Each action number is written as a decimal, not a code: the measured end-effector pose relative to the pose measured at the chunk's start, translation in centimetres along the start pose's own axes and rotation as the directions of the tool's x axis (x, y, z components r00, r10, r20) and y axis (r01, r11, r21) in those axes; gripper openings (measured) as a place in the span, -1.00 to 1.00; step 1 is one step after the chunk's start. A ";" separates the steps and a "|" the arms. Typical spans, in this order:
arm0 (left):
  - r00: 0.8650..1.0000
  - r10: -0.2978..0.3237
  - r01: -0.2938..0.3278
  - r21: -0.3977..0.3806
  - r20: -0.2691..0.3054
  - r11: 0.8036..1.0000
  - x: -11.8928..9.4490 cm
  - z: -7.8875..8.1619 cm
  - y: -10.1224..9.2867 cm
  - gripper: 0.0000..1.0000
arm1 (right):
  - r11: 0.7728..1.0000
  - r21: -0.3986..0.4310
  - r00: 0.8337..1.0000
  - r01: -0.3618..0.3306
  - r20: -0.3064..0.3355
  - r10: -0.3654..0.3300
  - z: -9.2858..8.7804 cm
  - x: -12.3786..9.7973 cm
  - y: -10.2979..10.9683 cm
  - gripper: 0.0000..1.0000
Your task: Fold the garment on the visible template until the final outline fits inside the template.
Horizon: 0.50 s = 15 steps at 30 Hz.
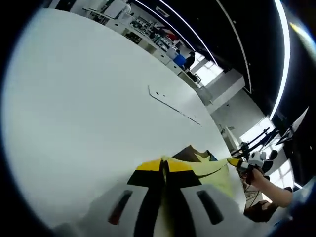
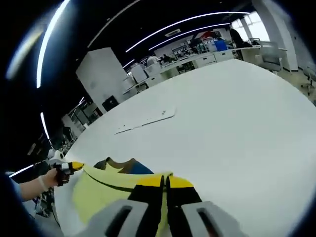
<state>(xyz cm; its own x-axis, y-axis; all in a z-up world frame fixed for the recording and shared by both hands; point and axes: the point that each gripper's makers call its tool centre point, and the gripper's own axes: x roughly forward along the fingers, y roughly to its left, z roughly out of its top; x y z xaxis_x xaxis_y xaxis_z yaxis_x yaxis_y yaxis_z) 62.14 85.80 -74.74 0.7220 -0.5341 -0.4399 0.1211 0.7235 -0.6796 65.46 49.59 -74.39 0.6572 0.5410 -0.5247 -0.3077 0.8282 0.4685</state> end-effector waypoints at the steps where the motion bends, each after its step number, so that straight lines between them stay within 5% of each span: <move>1: 1.000 0.005 -0.005 -0.028 -0.004 1.000 0.1 0.0 0.2 -1.00 | 1.000 0.012 1.000 0.001 0.000 -0.001 0.0 0.1 -0.1 -1.00; 4: 1.000 -0.007 0.009 -0.107 0.020 0.994 0.3 0.3 0.4 -1.00 | 0.999 0.051 1.000 -0.005 -0.004 0.005 -0.4 0.6 -0.4 -1.00; 8: 0.999 0.022 -0.022 -0.018 0.025 1.000 0.3 0.5 0.9 -0.98 | 1.000 0.028 1.000 -0.008 -0.014 0.008 -0.8 0.6 -0.3 -0.98; 12: 0.995 0.069 -0.077 0.110 0.073 0.991 -0.7 1.8 1.1 -0.85 | 0.996 -0.090 0.999 0.018 0.047 -0.014 0.2 -0.4 -0.3 -0.41; 15: 0.998 0.047 -0.056 0.205 0.047 0.977 -1.1 1.7 0.5 -0.84 | 0.964 -0.258 0.998 0.064 -0.002 -0.067 -0.6 -1.0 -1.0 -0.48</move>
<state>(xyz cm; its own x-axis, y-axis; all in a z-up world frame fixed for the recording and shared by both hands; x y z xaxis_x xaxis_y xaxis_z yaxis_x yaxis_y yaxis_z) 62.56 87.52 -73.59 0.7582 -0.4780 -0.4434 0.2178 0.8267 -0.5188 64.73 48.30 -74.77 0.6751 0.4849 -0.5560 -0.4320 0.8708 0.2349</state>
